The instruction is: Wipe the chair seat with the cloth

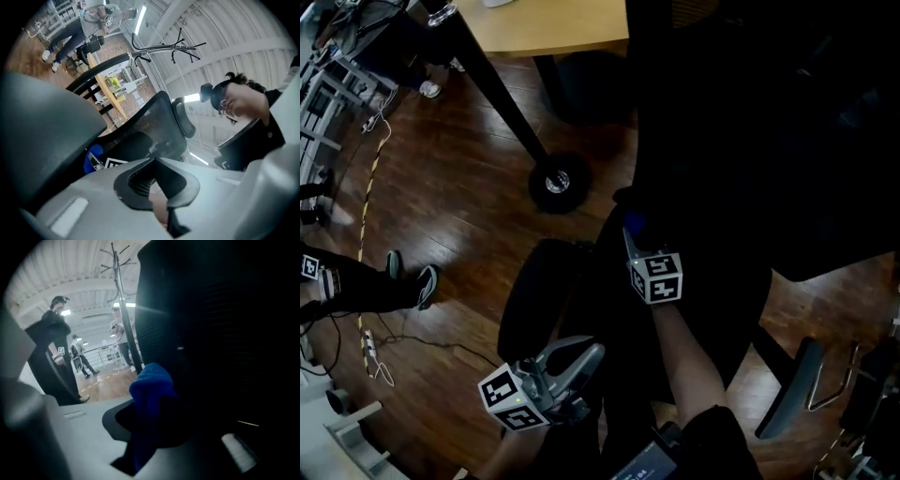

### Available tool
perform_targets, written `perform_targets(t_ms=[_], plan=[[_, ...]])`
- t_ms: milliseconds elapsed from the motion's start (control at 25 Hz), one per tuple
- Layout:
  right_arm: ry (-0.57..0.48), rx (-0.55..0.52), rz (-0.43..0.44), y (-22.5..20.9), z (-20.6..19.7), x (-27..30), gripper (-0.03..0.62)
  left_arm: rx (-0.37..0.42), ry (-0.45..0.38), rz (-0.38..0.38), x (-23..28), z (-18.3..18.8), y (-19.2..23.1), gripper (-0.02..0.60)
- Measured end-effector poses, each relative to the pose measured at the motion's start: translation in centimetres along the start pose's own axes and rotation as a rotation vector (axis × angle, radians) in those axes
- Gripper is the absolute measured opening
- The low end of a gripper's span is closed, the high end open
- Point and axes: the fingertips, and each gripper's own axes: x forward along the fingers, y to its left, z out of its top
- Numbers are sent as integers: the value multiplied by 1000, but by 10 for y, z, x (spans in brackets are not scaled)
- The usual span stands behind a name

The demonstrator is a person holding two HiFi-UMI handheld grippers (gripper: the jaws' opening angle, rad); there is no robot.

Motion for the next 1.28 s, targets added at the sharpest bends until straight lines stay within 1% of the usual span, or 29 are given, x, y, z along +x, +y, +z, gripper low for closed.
perform_targets(t_ms=[80, 160, 240, 360, 480, 640, 760, 880, 960, 1080, 1160, 1240, 1280], plan=[[78, -79, -14, 5, -6, 16, 60, -11, 5, -1, 0, -1, -1, 2], [97, -127, -29, 9, -11, 18, 60, -28, 8, -16, -2, -2, -5, 2], [97, -122, -57, 4, -16, 12, 60, -30, 14, -17, -4, -2, -5, 2], [116, -83, -134, -27, -31, -11, 59, -35, 24, -31, -4, -2, -6, 2], [157, -57, -231, -75, -55, -56, 59, -37, 61, -46, -5, -8, -8, 2], [209, 1, -381, -150, -93, -139, 59, -31, 124, -41, -7, -22, -6, 2], [200, 35, -472, -194, -109, -199, 60, -51, 151, -46, -5, -29, -6, 2], [178, 89, -532, -216, -112, -241, 60, -55, 179, -53, 0, -35, -9, 2], [149, 116, -541, -222, -111, -253, 60, -55, 191, -61, 4, -38, -12, 2], [165, 96, -515, -223, -115, -253, 60, -56, 202, -75, 10, -43, -16, 2], [148, 97, -504, -223, -111, -254, 60, -57, 196, -78, 10, -43, -17, 2], [91, 162, -481, -217, -100, -255, 60, -63, 180, -87, 8, -40, -19, 2], [56, 210, -448, -208, -94, -251, 60, -67, 171, -94, 6, -39, -21, 2]])
